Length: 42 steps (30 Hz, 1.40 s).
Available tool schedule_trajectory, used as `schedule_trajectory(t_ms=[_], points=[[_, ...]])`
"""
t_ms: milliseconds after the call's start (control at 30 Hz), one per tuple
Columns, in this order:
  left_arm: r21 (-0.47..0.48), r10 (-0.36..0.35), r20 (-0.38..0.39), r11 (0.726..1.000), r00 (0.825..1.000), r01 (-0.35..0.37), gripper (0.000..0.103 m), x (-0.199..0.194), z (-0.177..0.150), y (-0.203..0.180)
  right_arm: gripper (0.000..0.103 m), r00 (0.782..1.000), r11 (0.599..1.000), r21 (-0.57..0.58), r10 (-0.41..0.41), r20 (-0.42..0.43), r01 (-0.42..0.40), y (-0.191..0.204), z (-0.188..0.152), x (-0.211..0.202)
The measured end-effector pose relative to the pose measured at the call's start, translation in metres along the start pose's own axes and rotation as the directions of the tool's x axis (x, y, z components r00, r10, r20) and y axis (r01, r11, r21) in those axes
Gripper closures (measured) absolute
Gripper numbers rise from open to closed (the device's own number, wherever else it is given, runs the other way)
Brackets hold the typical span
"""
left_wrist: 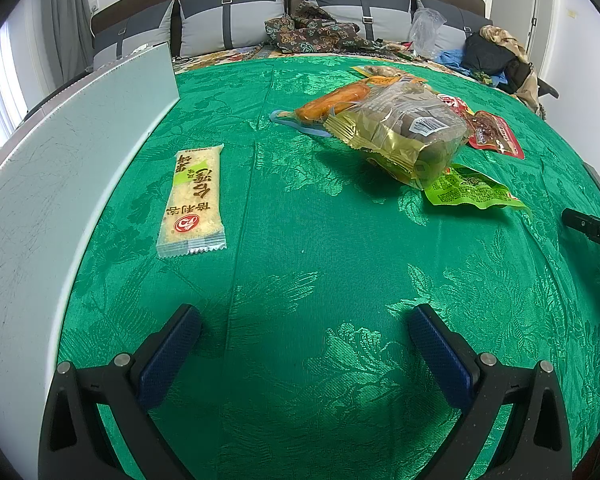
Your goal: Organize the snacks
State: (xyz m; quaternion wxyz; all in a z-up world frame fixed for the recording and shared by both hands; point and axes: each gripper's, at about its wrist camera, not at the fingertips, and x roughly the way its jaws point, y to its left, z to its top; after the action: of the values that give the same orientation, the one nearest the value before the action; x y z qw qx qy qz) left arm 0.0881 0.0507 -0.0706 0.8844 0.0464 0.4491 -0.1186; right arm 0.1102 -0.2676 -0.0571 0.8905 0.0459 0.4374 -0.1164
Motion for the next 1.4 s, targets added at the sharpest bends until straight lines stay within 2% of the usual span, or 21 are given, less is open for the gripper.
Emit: schedule_trajectory(t_ms=[1267, 1333, 1400], points=[[-0.002, 0.000, 0.001, 1.000, 1.000, 0.000, 0.000, -0.0005, -0.0009, -0.0001, 0.022, 1.000, 1.000, 0.001, 0.002, 0.000, -0.002, 0.0000, 0.0002, -0.0003], [0.007, -0.008, -0.020, 1.000, 1.000, 0.008, 0.000, 0.0004, 0.0011, -0.0005, 0.022, 1.000, 1.000, 0.001, 0.002, 0.000, -0.002, 0.0001, 0.0003, -0.0003], [0.016, -0.019, -0.081, 1.000, 0.997, 0.021, 0.000, 0.0015, 0.0057, 0.0019, 0.022, 1.000, 1.000, 0.001, 0.003, 0.000, -0.003, 0.0002, 0.0002, -0.0005]])
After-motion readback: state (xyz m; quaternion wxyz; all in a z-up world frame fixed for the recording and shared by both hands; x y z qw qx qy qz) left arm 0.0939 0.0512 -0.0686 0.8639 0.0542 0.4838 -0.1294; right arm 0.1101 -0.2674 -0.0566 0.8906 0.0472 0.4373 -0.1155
